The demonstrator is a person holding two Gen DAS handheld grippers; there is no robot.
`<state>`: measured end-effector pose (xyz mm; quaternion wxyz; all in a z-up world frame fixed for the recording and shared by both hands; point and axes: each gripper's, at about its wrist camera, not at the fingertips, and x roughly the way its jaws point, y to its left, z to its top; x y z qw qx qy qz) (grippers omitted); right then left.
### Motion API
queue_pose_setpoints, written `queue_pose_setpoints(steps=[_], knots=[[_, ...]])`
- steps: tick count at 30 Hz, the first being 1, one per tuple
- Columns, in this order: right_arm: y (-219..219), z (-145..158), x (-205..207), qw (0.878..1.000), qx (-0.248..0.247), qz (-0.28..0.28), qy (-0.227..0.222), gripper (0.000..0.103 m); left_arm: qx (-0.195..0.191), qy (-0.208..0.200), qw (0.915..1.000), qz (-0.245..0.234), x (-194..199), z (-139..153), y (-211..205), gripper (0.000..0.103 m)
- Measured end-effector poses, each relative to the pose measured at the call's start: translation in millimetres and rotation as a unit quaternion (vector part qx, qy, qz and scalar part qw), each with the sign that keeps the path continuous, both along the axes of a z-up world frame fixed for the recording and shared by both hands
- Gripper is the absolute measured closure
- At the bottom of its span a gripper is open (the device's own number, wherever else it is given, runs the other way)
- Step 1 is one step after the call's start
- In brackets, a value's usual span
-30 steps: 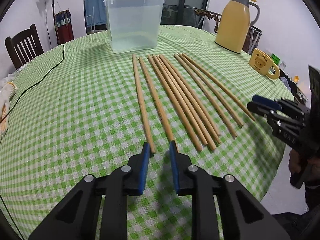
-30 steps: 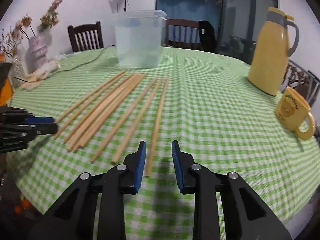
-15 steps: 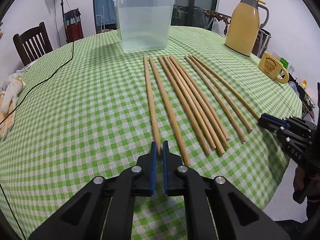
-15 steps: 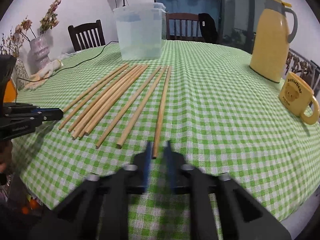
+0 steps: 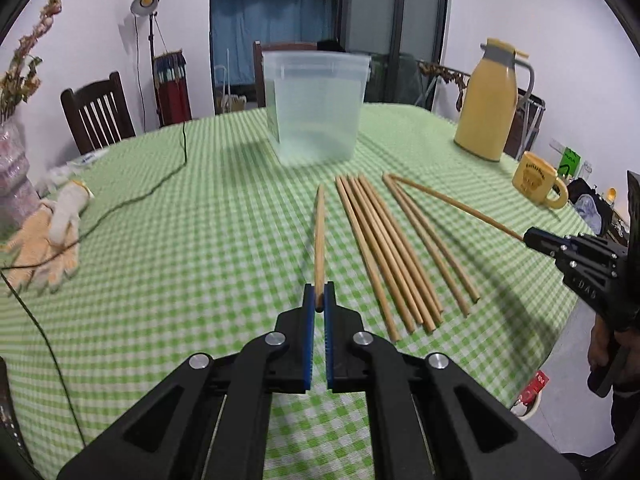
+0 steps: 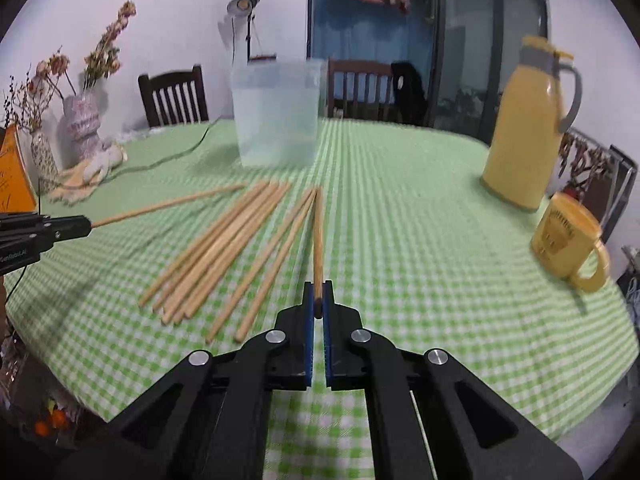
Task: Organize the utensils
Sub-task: 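Close the right tool on the wooden chopstick and lift it, then carry the chopstick in the right tool up toward the clear plastic box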
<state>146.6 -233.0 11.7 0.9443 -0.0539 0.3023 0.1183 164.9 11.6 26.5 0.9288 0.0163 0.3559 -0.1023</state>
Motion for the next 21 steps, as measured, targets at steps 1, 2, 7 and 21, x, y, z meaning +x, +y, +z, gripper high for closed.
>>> queue_pose_setpoints(steps=[1,2,7,21], knots=[[-1,6,-2,1.000,0.000,-0.002,-0.009,0.099,-0.003,-0.005,1.0000,0.001,-2,5,2,0.102],[-3,10,-3,1.000,-0.001,-0.004,-0.014,0.099,-0.005,-0.012,0.9999,0.000,-5,10,5,0.102],[-7,4,-5,1.000,0.008,-0.003,0.005,0.099,-0.010,-0.027,0.9996,0.000,-13,20,8,0.102],[-13,5,-8,1.000,-0.006,-0.018,0.004,0.099,-0.012,-0.064,0.9979,-0.005,-16,49,16,0.102]])
